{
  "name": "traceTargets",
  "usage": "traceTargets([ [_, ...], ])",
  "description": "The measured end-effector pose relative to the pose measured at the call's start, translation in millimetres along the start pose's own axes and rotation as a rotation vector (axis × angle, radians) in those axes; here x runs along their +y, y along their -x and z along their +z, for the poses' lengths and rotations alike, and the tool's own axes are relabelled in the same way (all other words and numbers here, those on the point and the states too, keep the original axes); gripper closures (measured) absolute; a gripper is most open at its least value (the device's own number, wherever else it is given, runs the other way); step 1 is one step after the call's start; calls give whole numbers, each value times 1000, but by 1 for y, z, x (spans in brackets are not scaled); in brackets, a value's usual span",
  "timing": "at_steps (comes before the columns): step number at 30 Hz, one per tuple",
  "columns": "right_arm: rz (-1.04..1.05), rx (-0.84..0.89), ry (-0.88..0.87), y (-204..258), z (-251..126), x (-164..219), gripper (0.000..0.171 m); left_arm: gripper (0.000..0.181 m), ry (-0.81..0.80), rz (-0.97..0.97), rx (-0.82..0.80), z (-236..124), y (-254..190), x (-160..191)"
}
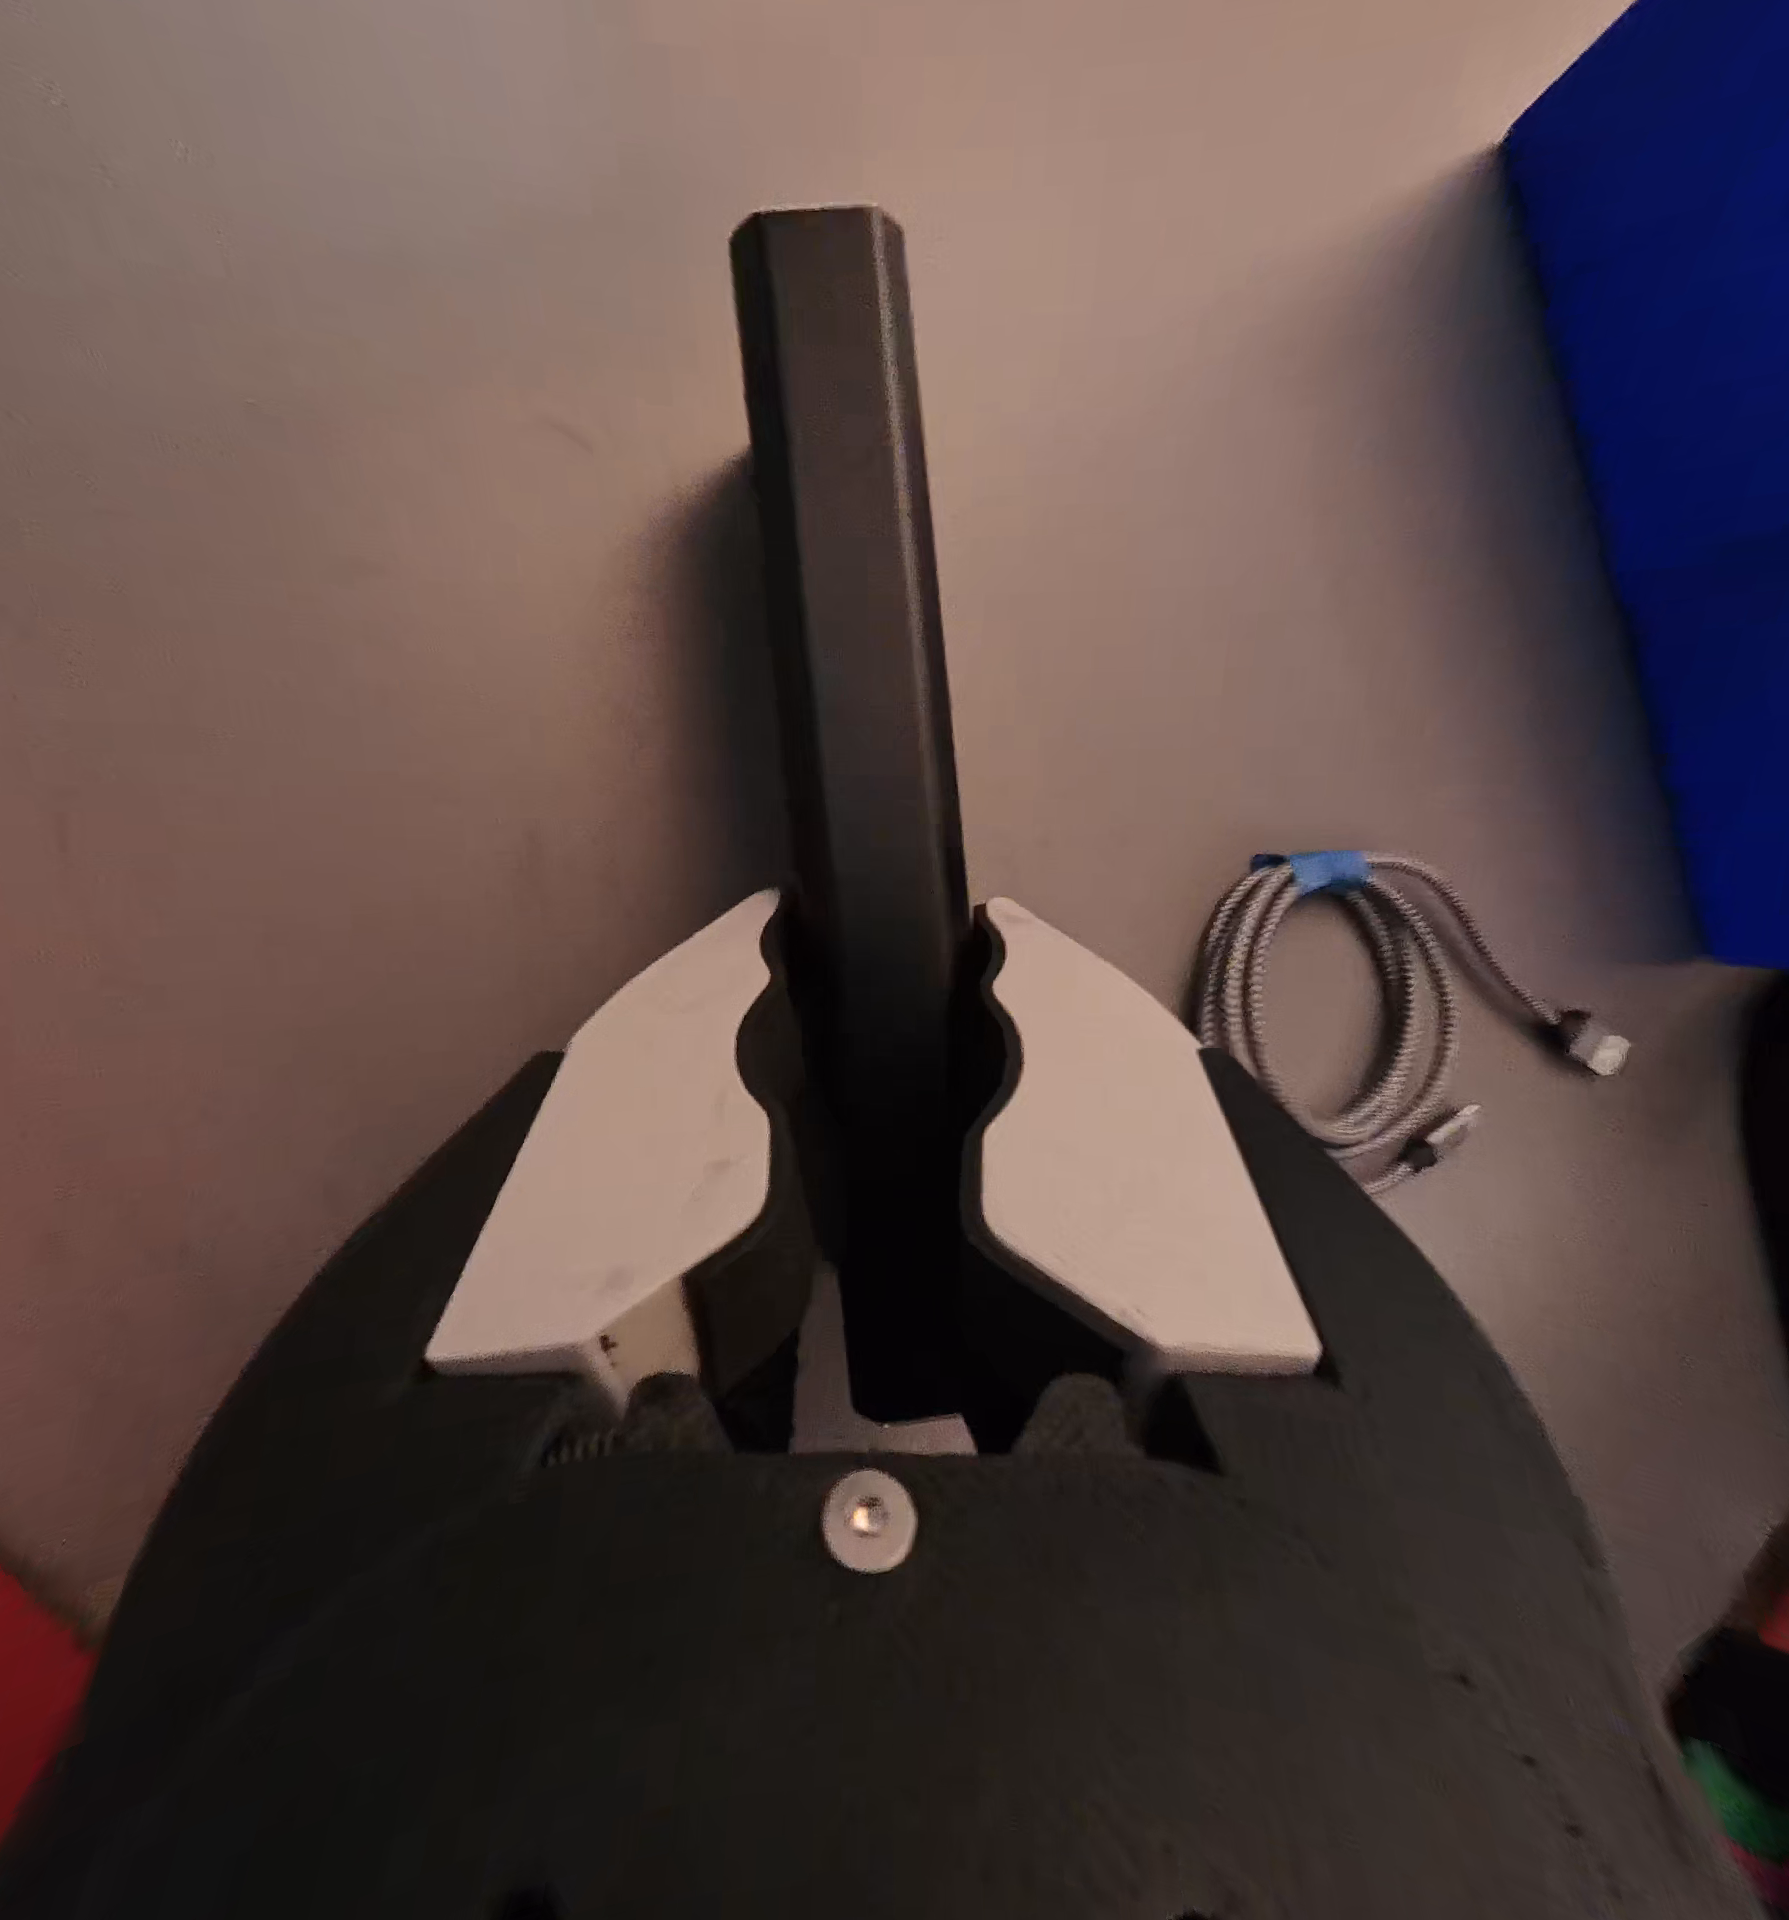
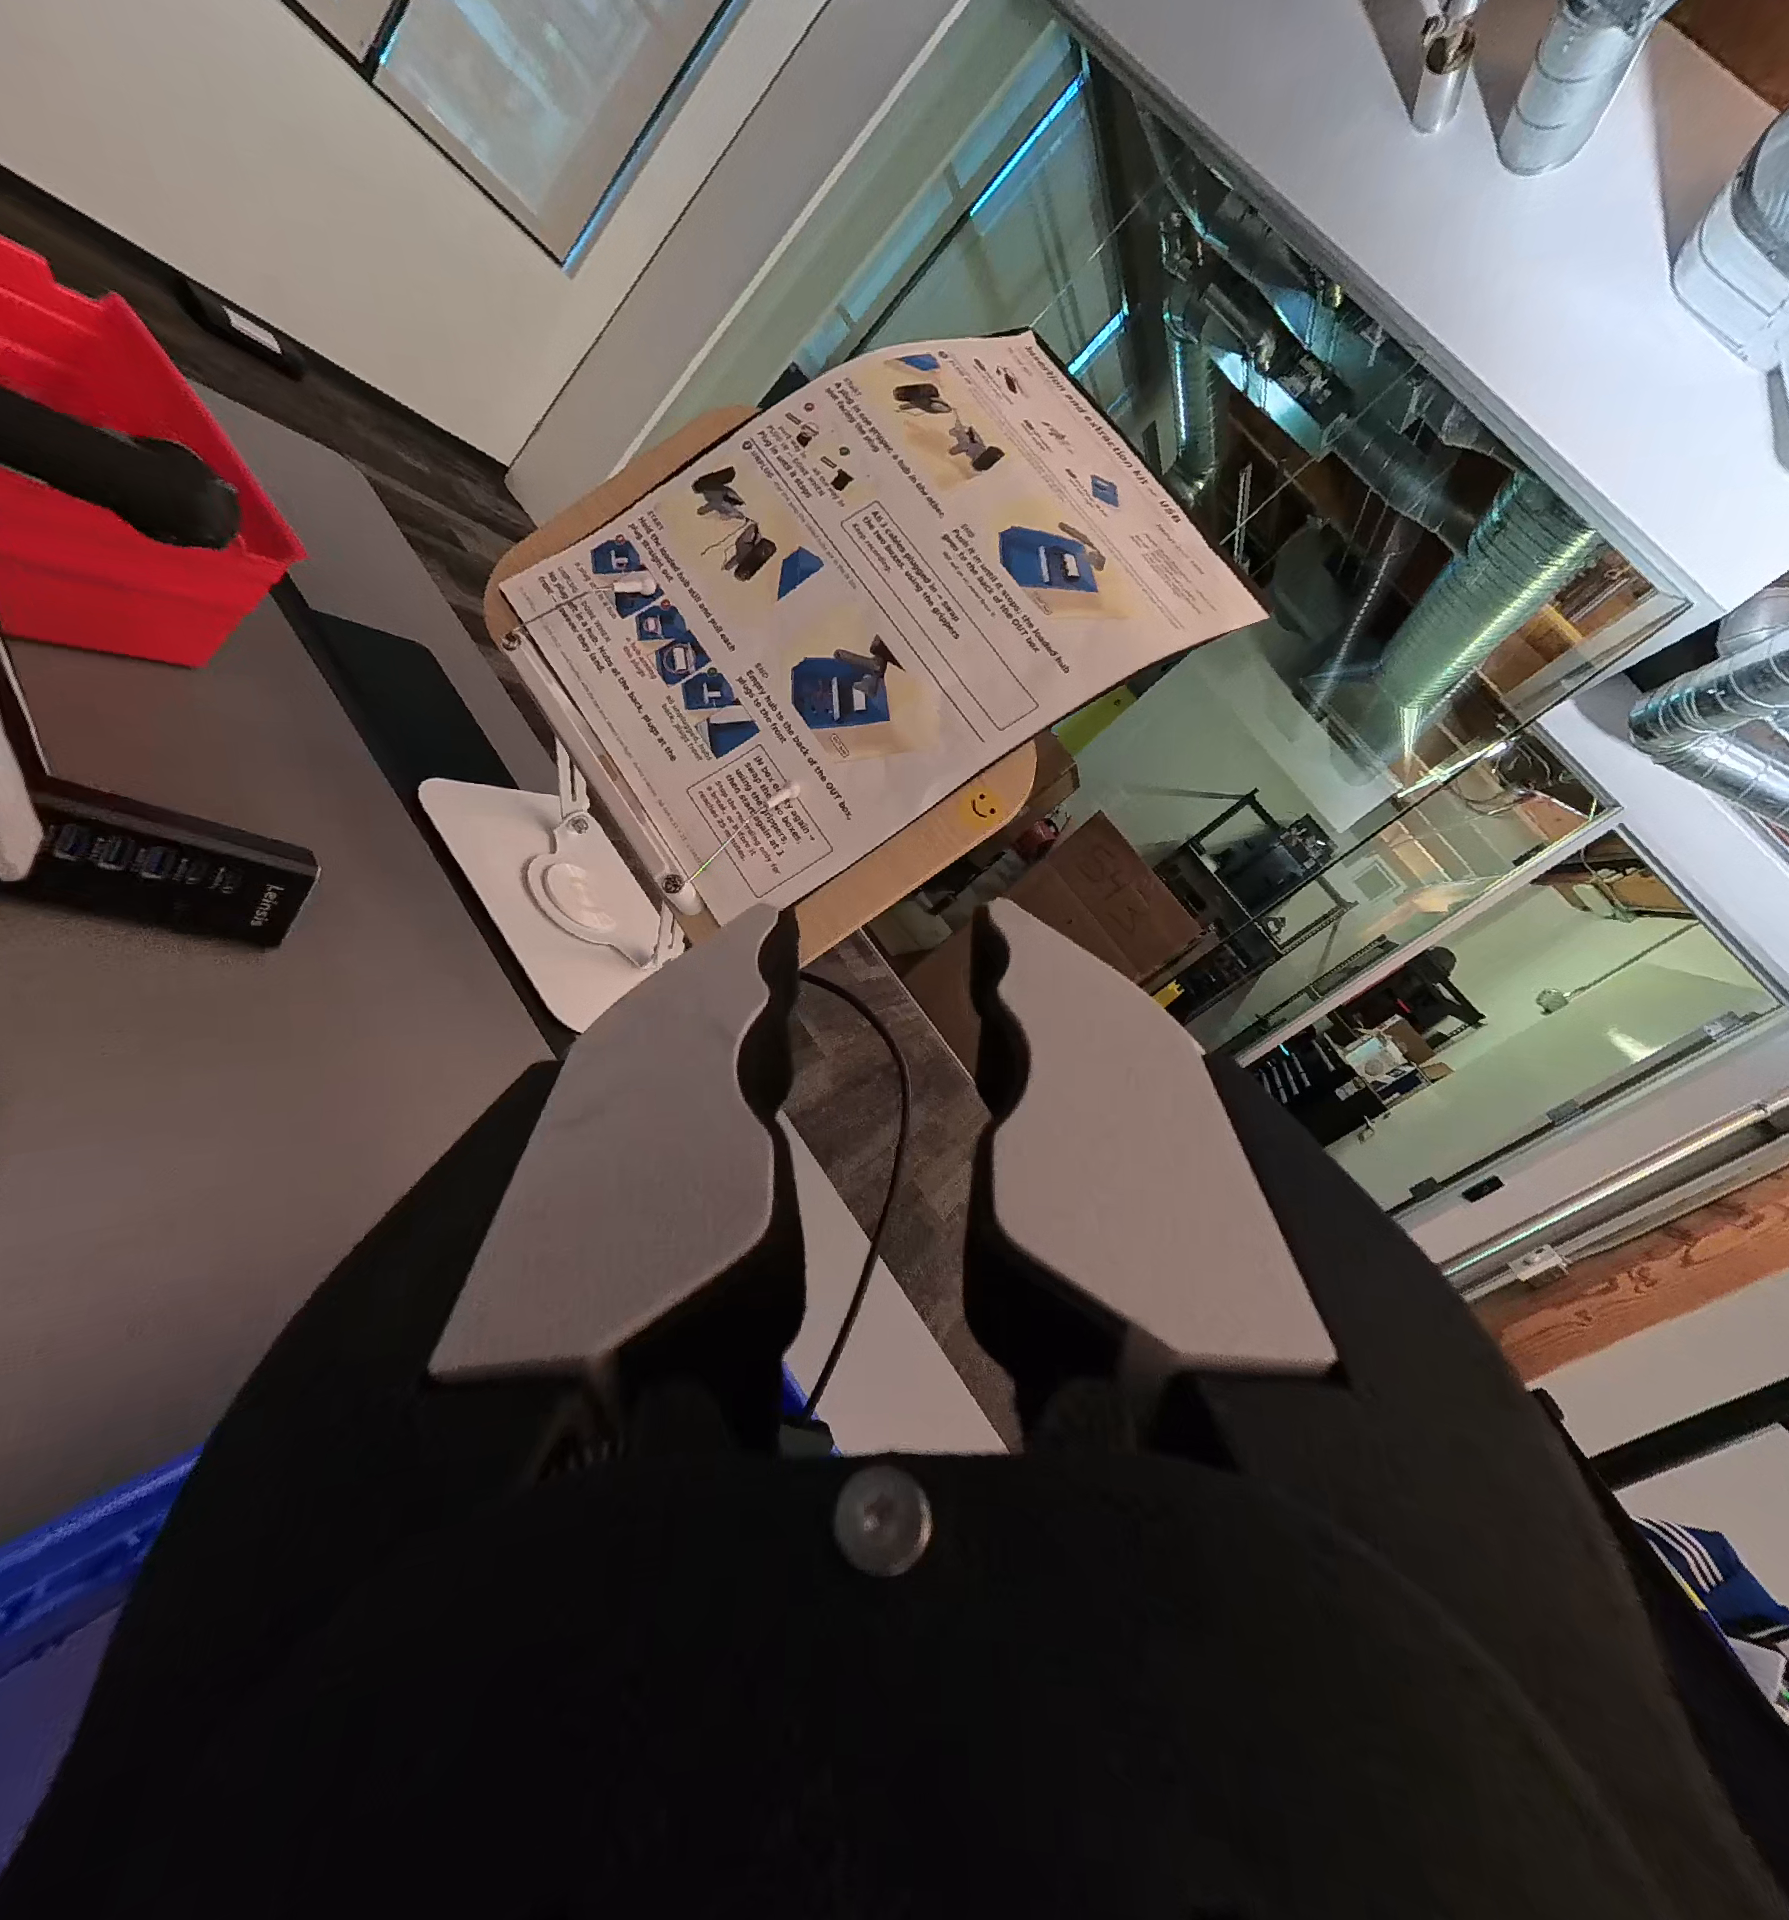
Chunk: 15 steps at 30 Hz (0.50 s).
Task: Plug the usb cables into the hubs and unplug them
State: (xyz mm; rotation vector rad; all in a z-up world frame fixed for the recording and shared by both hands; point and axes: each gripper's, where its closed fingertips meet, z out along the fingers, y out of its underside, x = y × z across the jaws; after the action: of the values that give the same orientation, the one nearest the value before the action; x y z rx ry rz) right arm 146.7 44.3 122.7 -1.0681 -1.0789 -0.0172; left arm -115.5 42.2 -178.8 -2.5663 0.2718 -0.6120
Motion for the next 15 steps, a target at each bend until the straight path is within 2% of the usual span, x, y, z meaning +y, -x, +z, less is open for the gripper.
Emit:
traceTargets([
  [4,-13,-10,0,4,2,-3,138,153,-7,-120,155,3,-4,-4],
  [6,-17,-15,1,6,3,-4,138,152,-25,-128,170,3,1,-7],
  [10,-21,-23,16,8,7,-1,138,127,-66,-31,2,-4,22,-14],
  [13,-25,-27,23,10,9,0,138,129,-127,74,-86,-17,18,-26],
  [15,-34,-28,30,11,11,0,138,135,-227,144,-154,-38,9,-40],
])
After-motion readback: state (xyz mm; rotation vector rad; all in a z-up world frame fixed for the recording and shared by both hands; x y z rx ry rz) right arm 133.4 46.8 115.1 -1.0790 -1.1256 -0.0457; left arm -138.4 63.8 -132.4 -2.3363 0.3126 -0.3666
